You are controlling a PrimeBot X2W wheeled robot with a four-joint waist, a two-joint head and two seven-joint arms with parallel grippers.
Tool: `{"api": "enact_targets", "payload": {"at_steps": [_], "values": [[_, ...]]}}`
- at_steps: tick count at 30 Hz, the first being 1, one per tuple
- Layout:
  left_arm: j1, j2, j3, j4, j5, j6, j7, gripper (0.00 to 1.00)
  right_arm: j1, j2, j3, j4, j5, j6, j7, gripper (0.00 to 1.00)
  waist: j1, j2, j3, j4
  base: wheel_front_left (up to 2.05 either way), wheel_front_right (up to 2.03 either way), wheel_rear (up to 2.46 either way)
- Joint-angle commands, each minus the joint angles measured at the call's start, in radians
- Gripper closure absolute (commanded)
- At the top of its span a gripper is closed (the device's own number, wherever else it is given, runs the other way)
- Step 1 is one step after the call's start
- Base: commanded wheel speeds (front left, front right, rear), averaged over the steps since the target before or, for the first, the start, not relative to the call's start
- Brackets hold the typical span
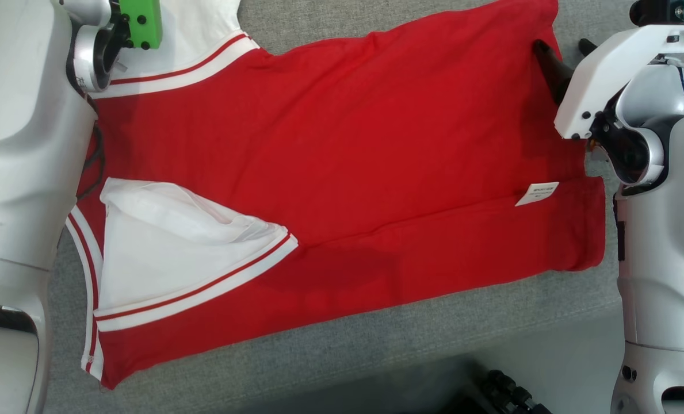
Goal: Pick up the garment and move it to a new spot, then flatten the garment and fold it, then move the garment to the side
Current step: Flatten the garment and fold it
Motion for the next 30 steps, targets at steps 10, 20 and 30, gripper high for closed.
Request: {"api": "enact_targets", "payload": {"at_steps": [10, 20, 30], "values": [[0.048, -0.081, -0.02, 0.015, -0.028, 0.003, -0.032, 1.0, -0.056, -0.05, 0.024, 0.041, -0.08, 0.0, 0.07, 0.0, -0.0001, 0.0, 0.004, 0.054, 0.0, 0.0, 0.0], [0.041, -0.111, -0.033, 0.058, -0.037, -0.021, -0.059, 1.0, -0.128, -0.058, 0.049, 0.1, -0.09, 0.0, 0.073, 0.0, -0.0001, 0.0, -0.001, 0.075, 0.0, 0.0, 0.0], [0.024, -0.126, -0.04, 0.092, -0.046, -0.035, -0.074, 1.0, -0.161, -0.103, 0.035, 0.071, -0.055, 0.0, 0.156, 0.0, -0.0001, 0.0, -0.001, 0.081, 0.0, 0.0, 0.0]]}}
